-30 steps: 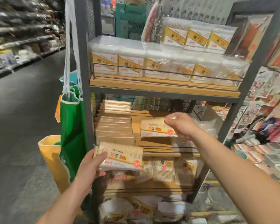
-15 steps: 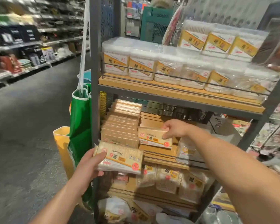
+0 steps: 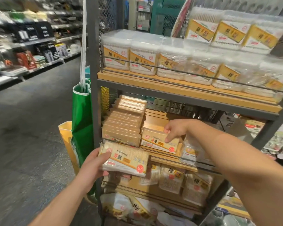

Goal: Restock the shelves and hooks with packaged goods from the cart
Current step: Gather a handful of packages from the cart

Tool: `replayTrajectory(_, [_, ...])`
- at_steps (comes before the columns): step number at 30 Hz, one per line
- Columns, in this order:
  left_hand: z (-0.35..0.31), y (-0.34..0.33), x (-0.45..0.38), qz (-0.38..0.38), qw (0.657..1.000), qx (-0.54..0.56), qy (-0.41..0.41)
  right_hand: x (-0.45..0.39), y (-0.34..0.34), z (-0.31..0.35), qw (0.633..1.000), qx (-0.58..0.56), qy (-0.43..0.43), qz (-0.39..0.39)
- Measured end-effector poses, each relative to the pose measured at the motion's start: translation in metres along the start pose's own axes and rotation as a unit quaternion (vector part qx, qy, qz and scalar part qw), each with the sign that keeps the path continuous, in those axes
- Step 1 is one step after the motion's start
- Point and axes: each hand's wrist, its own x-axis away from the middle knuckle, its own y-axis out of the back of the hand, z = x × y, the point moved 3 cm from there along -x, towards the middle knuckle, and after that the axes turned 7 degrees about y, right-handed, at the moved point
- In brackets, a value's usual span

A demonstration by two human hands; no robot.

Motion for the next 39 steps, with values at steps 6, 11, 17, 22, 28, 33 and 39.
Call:
replayTrajectory(6, [-0.018,-0.010,-0.003,-0.004,0.999,0.038,-0.018,-0.014,0.010,-0.032,0.993,-0.087,-0.077,-0.017])
replayTrajectory(11, [-0.044,-0.019,-0.014,-0.035,0.997,0.057,-0.030,-0.027,0.037,-0.050,0.986,-0.042,-0.078,-0.142])
replayTrajectory(17, [-0.061,-0.031,-0.026,-0.059,0.996,0.056,-0.044,-0.053,0.058,-0.051,0.968,-0.085,-0.112,-0.206])
replayTrajectory(22, [-0.061,-0.034,-0.033,-0.063,0.995,0.055,-0.054,-0.071,0.062,-0.058,0.951,-0.163,-0.127,-0.229])
replayTrajectory(28, [-0.055,-0.032,-0.037,-0.060,0.991,0.109,-0.054,-0.078,0.064,-0.069,0.919,-0.279,-0.159,-0.229])
replayTrajectory(33, [-0.052,-0.028,-0.035,-0.064,0.988,0.130,-0.047,-0.079,0.063,-0.064,0.912,-0.235,-0.162,-0.295])
replayTrajectory(39, [-0.052,-0.028,-0.029,-0.060,0.989,0.131,-0.035,-0.073,0.054,-0.045,0.900,-0.158,-0.166,-0.370])
